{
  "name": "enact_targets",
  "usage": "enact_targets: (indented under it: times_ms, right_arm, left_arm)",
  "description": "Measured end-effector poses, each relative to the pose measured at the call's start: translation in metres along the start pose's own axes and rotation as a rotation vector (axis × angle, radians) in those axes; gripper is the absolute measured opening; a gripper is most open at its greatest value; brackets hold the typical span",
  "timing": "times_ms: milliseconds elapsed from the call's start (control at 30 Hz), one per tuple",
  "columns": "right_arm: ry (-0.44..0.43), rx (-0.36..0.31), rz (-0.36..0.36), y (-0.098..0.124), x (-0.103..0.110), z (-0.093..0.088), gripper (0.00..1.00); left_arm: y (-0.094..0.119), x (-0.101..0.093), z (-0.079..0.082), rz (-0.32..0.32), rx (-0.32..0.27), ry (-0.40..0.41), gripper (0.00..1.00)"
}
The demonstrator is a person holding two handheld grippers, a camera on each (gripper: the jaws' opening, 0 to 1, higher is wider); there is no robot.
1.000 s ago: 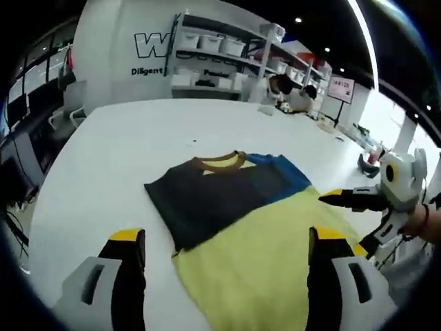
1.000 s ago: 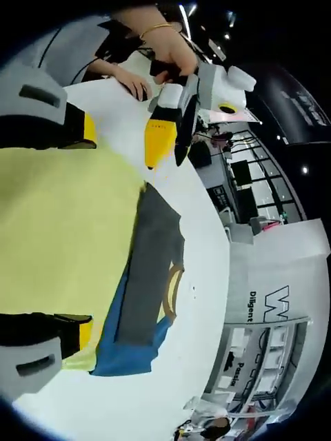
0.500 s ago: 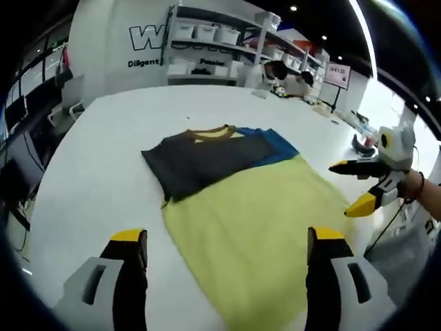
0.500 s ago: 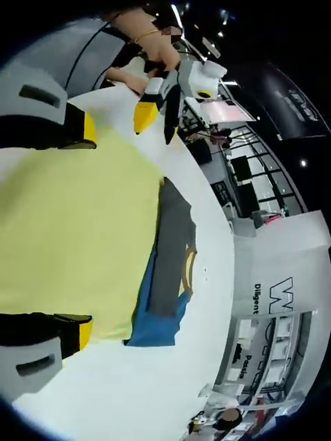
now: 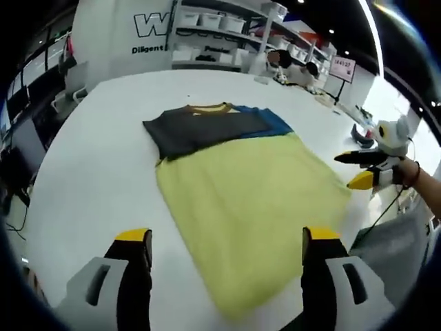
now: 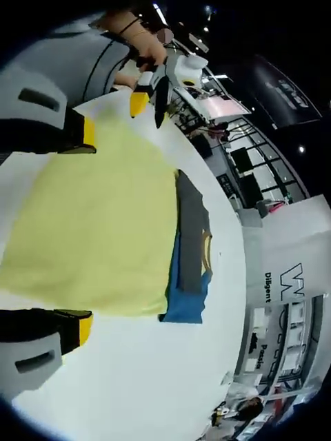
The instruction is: Fold the garment on the visible template until the final outline fits inside the template.
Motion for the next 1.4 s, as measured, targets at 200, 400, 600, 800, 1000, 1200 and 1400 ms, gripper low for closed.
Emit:
enact_targets:
  times_ms: [200, 400, 600, 800, 1000, 1200, 1400]
  right_arm:
    - [-0.014, 0.041, -0.043, 0.008, -0.007, -0.014, 0.78]
    - [0.006, 0.079, -0.113, 0.015, -0.012, -0.03, 0.67]
    - [-0.033, 0.109, -0.13, 0.018, -0.014, -0.039, 0.6]
    - [-0.041, 0.15, -0.166, 0.021, -0.016, -0.047, 0.46]
    - [-0.061, 0.173, -0.18, 0.021, -0.015, -0.055, 0.38]
    - [-0.095, 0.166, -0.206, 0.026, -0.019, -0.059, 0.27]
    - [-0.074, 0.188, -0.217, 0.026, -0.017, -0.062, 0.15]
  left_arm:
    - [0.001, -0.004, -0.011, -0.007, 0.038, 0.062, 0.85]
    - [0.006, 0.0, -0.027, 0.021, 0.08, 0.1, 0.81]
    - [0.009, 0.003, -0.035, 0.094, 0.124, 0.1, 0.7]
    - [0.008, -0.003, -0.045, 0.08, 0.152, 0.138, 0.64]
    - [0.01, -0.006, -0.05, 0.084, 0.179, 0.143, 0.59]
    - [0.011, -0.008, -0.052, 0.07, 0.206, 0.14, 0.45]
    - [0.012, -0.005, -0.056, 0.109, 0.254, 0.114, 0.3]
Point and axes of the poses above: the point that each gripper's makers call its tool centre point, and the gripper's own axes: y roughly backward along the fingers, x roughly to its left, z roughly out of its top, the point moved 8 cm from there along y, roughly backward along the fingers, and after that the axes turned 2 degrees about -z, right-handed, at the moved point
